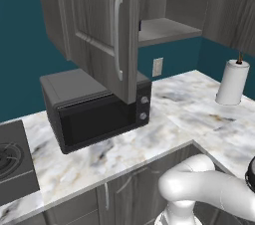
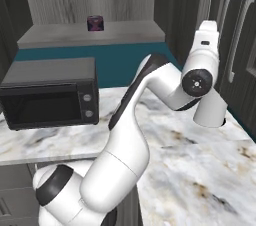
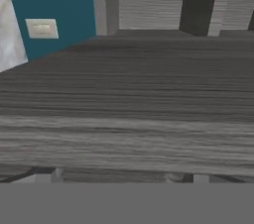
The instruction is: Pick the avocado and bread from the counter and place them on the plate. Then pick the jam from the cabinet and place it next to the plate. Lastly close the cabinet door.
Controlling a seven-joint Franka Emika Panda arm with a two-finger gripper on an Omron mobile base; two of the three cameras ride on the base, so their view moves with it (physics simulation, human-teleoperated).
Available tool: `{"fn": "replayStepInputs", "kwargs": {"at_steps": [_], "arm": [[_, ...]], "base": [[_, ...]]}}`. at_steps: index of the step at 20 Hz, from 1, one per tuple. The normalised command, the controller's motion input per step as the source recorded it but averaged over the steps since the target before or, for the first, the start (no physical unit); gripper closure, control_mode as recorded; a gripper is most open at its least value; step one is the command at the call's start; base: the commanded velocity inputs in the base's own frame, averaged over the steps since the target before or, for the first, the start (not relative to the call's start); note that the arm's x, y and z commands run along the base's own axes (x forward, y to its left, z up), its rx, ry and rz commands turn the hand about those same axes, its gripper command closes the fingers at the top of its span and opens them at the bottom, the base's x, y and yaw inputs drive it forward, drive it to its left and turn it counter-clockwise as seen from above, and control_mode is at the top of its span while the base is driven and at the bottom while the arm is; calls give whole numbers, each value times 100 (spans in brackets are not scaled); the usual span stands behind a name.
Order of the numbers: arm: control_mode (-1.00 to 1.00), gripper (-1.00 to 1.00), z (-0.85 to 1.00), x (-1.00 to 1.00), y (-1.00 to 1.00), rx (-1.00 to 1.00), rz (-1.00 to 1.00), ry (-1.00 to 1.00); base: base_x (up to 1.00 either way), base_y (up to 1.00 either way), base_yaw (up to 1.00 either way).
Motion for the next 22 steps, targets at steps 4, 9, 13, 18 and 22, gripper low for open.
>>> {"fn": "replayStepInputs", "kwargs": {"at_steps": [4,9,13,18,22], "arm": [[-100,-100,-3,23,13,-2,0,0],[-100,-100,-2,-20,59,-11,1,-1],[-100,-100,-3,-21,76,-18,3,-2],[-100,-100,-2,-6,74,-20,0,-1],[-100,-100,0,0,65,-18,0,0]], "base": [[0,0,0],[0,0,0],[0,0,0],[0,0,0],[0,0,0]]}}
